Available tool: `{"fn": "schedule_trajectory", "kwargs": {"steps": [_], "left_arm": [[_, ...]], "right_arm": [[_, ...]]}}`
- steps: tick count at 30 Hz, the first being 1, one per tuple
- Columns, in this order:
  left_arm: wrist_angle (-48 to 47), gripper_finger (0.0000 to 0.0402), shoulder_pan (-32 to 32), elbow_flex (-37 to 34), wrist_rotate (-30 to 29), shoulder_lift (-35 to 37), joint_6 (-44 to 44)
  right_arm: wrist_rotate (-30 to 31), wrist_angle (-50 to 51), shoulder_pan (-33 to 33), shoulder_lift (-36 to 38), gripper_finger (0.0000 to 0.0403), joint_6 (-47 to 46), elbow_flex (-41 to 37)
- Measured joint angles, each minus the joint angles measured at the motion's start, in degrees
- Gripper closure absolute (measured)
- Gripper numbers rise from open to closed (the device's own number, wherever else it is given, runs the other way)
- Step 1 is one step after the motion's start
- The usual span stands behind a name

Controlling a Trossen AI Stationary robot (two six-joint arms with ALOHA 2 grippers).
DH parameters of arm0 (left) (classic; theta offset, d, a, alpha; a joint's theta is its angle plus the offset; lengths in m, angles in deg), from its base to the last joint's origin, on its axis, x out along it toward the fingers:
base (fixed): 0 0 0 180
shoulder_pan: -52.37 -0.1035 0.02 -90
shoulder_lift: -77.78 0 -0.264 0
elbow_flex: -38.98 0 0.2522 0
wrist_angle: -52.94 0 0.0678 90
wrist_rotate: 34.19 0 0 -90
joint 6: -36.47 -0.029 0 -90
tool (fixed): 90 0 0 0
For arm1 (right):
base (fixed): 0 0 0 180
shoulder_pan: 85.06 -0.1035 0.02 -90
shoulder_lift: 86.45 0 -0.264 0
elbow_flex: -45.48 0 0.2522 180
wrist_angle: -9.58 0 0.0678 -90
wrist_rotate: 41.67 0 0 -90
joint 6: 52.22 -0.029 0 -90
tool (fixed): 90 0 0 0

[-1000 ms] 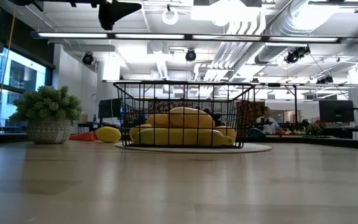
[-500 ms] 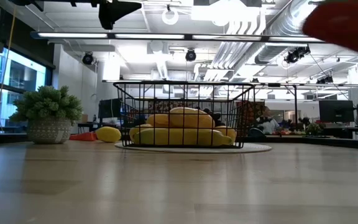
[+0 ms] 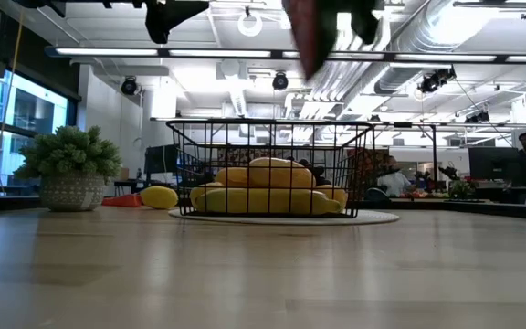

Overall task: Build produce basket
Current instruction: Put the red watermelon into the wire basket

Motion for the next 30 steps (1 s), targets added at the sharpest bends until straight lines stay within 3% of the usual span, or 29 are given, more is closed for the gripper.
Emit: {"fn": "schedule_trajectory", "kwargs": {"steps": [6, 10, 14, 30], "left_arm": [[1.4, 0.0030, 0.0, 0.0, -0.3, 0.0, -2.8], [4.6, 0.0030, 0.0, 0.0, -1.5, 0.0, -5.0], [6.2, 0.0030, 0.0, 0.0, -1.5, 0.0, -5.0], [6.7, 0.0030, 0.0, 0.0, -0.9, 0.0, -5.1]], "right_arm": [[-10.8, -25.1, 10.2, 0.0, 0.0263, 2.3, -5.3], [-18.0, -33.0, 13.9, 0.0, 0.0263, 1.6, -6.5], [-20.7, -34.9, 15.1, 0.0, 0.0263, 1.6, -6.5], [-19.2, -32.3, 14.8, 0.0, 0.0263, -2.9, -5.8]]}}
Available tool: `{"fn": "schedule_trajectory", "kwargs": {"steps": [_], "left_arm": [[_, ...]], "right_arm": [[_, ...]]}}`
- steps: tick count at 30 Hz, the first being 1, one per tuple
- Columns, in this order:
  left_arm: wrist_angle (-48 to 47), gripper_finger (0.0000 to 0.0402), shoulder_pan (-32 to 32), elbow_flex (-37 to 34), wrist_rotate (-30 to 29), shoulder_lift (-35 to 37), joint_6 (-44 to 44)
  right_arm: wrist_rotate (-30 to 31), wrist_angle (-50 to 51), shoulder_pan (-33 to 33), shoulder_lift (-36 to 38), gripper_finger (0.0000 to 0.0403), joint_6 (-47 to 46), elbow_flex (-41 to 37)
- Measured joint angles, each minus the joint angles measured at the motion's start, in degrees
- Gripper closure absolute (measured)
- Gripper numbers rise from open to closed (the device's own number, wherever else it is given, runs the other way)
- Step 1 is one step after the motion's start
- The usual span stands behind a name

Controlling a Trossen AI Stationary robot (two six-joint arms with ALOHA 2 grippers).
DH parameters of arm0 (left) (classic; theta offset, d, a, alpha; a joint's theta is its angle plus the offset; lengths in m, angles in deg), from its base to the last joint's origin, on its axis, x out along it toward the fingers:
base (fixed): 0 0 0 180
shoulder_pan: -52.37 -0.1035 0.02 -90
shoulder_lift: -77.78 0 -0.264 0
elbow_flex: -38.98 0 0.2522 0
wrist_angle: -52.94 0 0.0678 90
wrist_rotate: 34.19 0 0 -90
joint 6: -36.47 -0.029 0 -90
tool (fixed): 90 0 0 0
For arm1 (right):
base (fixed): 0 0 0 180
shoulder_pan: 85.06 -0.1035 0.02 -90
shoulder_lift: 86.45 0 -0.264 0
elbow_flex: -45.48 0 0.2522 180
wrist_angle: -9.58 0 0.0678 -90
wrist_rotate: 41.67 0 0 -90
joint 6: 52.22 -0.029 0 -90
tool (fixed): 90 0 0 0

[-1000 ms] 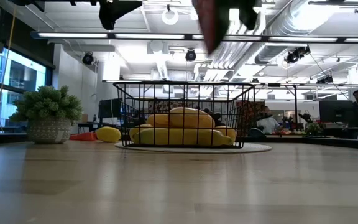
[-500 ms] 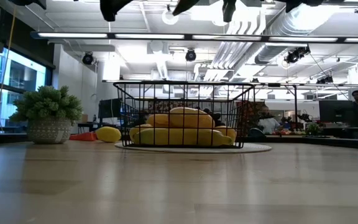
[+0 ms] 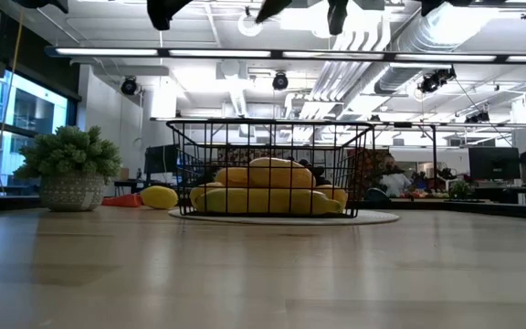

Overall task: Build produce basket
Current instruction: Put the red watermelon into the wire basket

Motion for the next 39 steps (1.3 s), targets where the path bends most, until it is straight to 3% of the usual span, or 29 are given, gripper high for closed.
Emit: {"fn": "schedule_trajectory", "kwargs": {"steps": [5, 10, 18, 26, 32, 39], "left_arm": [[0.4, 0.0030, 0.0, 0.0, 0.0, 0.0, 0.9], [0.3, 0.0030, 0.0, 0.0, 0.0, 0.0, 0.9], [0.3, 0.0030, 0.0, 0.0, 0.0, 0.0, 0.9], [0.3, 0.0030, 0.0, 0.0, -0.2, 0.0, 0.9], [0.3, 0.0030, 0.0, 0.0, -0.2, 0.0, 1.0], [0.2, 0.0030, 0.0, 0.0, -0.2, 0.0, 1.1]], "right_arm": [[4.8, 19.4, 1.3, -1.9, 0.0263, 4.1, 9.1], [5.3, 41.8, 3.1, -10.7, 0.0263, 11.7, 23.3], [-4.3, 64.7, 5.2, -28.3, 0.0263, 29.1, 41.8], [-15.2, 76.1, 7.7, -41.7, 0.0263, 42.3, 55.1], [-16.1, 79.8, 8.4, -48.8, 0.0263, 45.5, 60.9], [-16.1, 80.6, 8.4, -51.9, 0.0263, 45.2, 61.5]]}}
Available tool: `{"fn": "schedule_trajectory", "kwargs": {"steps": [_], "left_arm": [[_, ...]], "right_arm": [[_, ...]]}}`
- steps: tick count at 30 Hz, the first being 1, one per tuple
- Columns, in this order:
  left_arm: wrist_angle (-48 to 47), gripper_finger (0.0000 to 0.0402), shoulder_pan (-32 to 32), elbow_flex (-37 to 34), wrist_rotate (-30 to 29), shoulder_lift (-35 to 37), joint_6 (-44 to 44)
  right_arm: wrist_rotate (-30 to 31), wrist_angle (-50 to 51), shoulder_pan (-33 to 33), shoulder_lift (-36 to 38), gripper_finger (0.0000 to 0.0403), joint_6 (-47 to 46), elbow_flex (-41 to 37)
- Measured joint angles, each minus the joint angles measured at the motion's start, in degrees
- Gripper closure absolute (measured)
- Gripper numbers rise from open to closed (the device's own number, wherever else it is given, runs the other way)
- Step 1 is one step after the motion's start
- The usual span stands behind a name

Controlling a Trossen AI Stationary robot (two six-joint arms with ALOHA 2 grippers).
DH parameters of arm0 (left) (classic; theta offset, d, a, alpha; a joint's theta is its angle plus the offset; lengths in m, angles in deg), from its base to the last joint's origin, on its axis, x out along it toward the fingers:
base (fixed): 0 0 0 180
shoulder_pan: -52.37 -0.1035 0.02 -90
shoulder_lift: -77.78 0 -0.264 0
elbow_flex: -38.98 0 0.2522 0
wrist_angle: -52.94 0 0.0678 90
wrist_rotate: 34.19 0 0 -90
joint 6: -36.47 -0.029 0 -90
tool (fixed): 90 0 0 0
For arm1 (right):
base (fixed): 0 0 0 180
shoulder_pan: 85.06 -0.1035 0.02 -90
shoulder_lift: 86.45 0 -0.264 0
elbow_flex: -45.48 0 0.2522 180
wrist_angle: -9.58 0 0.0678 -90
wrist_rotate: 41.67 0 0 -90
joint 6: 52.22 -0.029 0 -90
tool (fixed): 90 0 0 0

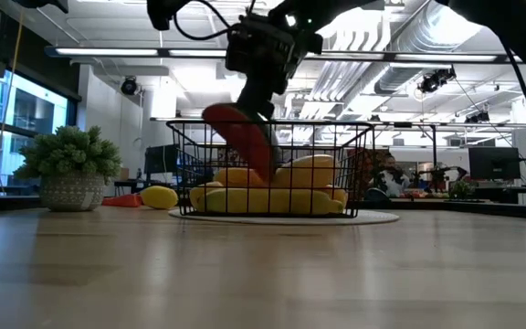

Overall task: Build produce basket
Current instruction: Put the red watermelon into the wire basket

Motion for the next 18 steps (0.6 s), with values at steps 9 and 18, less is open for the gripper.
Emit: {"fn": "schedule_trajectory", "kwargs": {"steps": [9, 18], "left_arm": [[0.0, 0.0030, 0.0, 0.0, -1.5, 0.0, -0.2], [0.0, 0.0030, 0.0, 0.0, -1.5, 0.0, -0.2]], "right_arm": [[-0.4, 0.9, 0.0, -0.2, 0.0263, -2.6, -0.1], [-0.3, 0.4, 0.0, -0.2, 0.0220, -6.3, -0.1]]}}
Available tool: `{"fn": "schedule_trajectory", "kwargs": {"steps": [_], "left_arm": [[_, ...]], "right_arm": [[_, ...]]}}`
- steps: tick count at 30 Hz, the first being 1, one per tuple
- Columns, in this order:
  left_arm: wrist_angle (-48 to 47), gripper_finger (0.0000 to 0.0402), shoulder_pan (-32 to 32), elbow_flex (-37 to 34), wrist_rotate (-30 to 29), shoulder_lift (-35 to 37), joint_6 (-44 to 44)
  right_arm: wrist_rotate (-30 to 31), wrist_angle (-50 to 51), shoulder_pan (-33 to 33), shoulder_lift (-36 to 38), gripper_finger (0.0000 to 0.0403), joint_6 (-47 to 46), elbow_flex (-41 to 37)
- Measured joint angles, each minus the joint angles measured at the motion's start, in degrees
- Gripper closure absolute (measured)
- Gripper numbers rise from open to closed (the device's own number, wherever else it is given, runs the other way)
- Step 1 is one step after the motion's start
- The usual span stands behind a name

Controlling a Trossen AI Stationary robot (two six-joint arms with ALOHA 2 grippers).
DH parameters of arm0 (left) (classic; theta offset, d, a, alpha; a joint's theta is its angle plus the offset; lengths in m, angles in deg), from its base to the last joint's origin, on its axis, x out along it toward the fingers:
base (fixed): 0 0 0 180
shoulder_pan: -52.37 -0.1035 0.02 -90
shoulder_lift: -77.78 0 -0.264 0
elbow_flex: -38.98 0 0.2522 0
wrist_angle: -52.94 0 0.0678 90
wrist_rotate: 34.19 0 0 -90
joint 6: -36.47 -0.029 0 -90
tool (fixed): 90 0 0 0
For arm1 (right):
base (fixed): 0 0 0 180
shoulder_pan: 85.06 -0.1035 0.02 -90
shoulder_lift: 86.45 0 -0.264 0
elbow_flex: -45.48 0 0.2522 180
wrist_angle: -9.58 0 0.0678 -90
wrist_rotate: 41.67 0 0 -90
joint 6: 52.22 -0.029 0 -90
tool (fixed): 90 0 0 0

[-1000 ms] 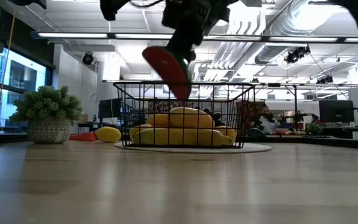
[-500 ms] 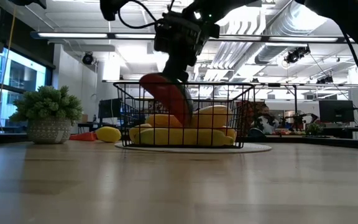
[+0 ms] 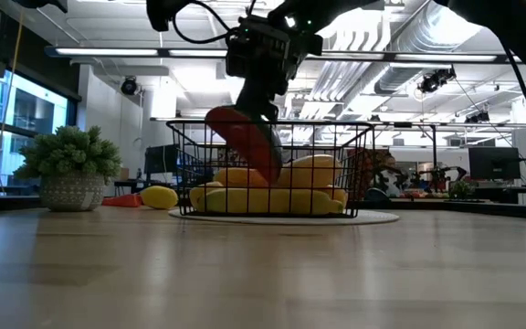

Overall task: Build produce basket
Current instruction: Put the red watermelon into the wire basket, then put the yellow lemon into the wire basket

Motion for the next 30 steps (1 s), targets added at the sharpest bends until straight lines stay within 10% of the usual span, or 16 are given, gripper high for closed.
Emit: {"fn": "schedule_trajectory", "kwargs": {"steps": [10, 23, 30], "left_arm": [[0.0, 0.0030, 0.0, 0.0, 0.0, 0.0, 0.1], [-0.1, 0.0030, 0.0, 0.0, 0.0, 0.0, 0.0], [-0.1, 0.0030, 0.0, 0.0, 0.0, 0.0, 0.0]], "right_arm": [[0.1, 0.8, 0.3, 0.0, 0.0119, -0.8, 1.8], [0.5, 23.8, 1.7, 5.1, 0.0109, 5.2, 11.0], [2.5, 9.6, -0.2, 19.6, 0.0109, -1.3, -9.5]]}}
